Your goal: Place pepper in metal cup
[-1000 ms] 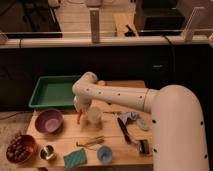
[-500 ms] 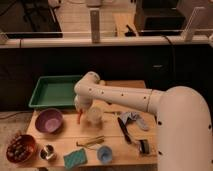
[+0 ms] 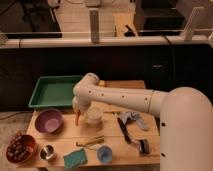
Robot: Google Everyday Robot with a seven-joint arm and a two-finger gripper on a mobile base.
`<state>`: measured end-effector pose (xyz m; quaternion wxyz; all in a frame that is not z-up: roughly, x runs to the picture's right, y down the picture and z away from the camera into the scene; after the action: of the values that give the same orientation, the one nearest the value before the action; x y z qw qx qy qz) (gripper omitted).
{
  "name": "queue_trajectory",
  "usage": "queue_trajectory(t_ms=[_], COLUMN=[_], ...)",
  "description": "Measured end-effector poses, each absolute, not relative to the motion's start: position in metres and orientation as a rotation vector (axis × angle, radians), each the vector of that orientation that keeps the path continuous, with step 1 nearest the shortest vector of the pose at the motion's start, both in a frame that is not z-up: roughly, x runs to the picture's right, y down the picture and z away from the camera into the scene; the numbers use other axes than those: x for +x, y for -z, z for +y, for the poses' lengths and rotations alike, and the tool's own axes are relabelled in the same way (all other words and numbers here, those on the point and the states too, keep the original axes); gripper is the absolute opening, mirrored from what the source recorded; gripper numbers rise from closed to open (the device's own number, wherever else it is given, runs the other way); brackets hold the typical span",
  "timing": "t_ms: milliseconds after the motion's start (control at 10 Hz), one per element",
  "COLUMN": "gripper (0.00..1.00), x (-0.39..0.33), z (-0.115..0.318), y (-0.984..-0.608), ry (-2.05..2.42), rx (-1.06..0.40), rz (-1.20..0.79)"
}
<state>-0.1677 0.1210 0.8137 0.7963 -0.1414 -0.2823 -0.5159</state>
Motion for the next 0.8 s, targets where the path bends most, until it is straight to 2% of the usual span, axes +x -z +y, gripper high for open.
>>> queue_trajectory(t_ms=[300, 800], gripper=[0.02, 0.02], x=[-0.216, -0.237], z=[0.137, 0.15], y=[-0.792, -0.749], ry=[1.181, 1.215], rx=[-0.246, -0.094], rz=[-0.665, -0.839])
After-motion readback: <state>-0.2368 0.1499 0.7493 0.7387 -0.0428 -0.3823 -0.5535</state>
